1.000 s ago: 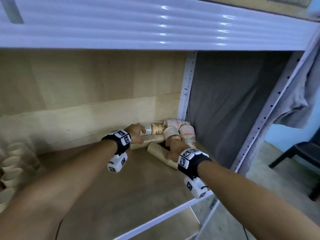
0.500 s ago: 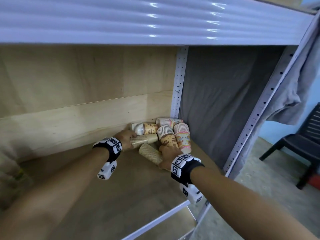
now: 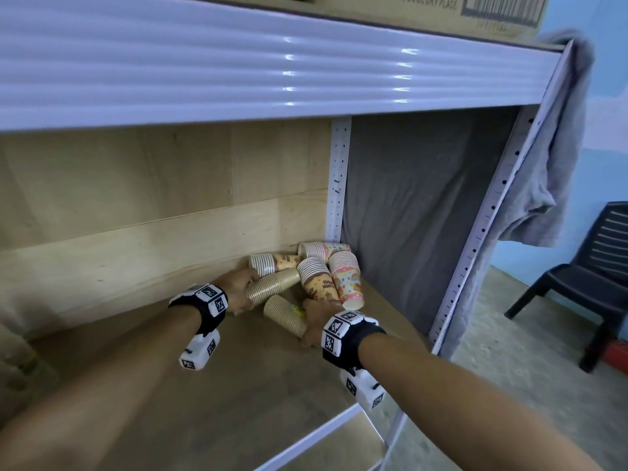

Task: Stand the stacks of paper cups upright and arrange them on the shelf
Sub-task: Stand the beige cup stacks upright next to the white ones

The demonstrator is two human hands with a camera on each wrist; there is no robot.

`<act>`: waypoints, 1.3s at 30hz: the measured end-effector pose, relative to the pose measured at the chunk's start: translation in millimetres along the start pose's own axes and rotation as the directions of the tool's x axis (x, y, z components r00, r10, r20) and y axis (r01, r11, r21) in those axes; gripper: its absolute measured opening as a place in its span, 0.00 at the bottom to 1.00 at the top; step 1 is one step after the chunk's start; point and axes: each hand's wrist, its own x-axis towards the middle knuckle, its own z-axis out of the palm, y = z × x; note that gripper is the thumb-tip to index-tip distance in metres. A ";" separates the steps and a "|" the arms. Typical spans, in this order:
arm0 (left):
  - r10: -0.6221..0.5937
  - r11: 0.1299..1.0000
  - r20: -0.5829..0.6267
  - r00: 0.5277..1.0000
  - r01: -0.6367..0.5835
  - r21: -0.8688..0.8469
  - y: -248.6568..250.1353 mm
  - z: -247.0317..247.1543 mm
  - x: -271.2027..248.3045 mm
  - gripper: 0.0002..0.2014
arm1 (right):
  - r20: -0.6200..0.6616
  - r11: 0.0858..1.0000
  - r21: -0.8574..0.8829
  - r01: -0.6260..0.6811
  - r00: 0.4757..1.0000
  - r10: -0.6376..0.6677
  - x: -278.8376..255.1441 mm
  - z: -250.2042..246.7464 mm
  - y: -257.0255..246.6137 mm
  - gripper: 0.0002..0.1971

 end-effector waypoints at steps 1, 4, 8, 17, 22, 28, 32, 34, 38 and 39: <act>0.005 1.000 -0.005 1.000 -0.005 -0.011 0.1 -2.6 -2.5 0.36 | -0.004 1.000 0.006 0.000 1.000 0.000 -0.6 -1.6 -1.6 0.26; 0.023 0.999 -0.021 1.000 -0.024 -0.043 0.3 -12.7 -12.3 0.38 | -0.031 1.000 -0.013 0.027 0.999 -0.028 -3.9 -11.4 -8.9 0.18; 0.031 0.993 -0.064 0.997 -0.038 -0.112 -0.6 -26.2 -30.5 0.46 | -0.014 0.997 0.006 0.079 0.997 -0.079 -2.4 -32.1 -15.5 0.19; -0.139 0.944 -0.149 0.979 0.086 -0.319 -14.0 -29.2 -72.1 0.30 | -0.045 0.988 0.044 0.146 0.989 -0.144 2.5 -66.3 -45.2 0.20; -0.201 0.911 -0.124 0.972 0.139 -0.389 -20.4 -17.2 -94.1 0.35 | -0.123 0.981 0.066 0.183 0.977 -0.174 -1.8 -73.8 -64.5 0.22; -0.244 0.898 -0.117 0.963 0.179 -0.401 -22.7 -5.1 -117.8 0.30 | -0.086 0.974 0.002 0.226 0.970 -0.225 -4.6 -84.5 -93.7 0.16; -0.267 0.882 -0.101 0.959 0.200 -0.428 -22.8 0.8 -126.8 0.28 | -0.050 0.978 -0.040 0.207 0.977 -0.208 0.4 -86.4 -113.9 0.15; -0.277 0.867 -0.100 0.956 0.204 -0.454 -20.8 2.6 -130.8 0.24 | -0.047 0.974 -0.037 0.223 0.973 -0.224 2.7 -86.1 -118.9 0.13; -0.306 0.833 -0.078 0.949 0.227 -0.506 -20.4 8.8 -139.0 0.29 | -0.031 0.970 -0.001 0.245 0.969 -0.245 -0.5 -85.5 -127.0 0.10; -0.310 0.821 -0.073 0.948 0.228 -0.523 -21.4 10.9 -140.3 0.32 | -0.026 0.969 0.004 0.246 0.969 -0.246 -1.2 -83.8 -128.1 0.11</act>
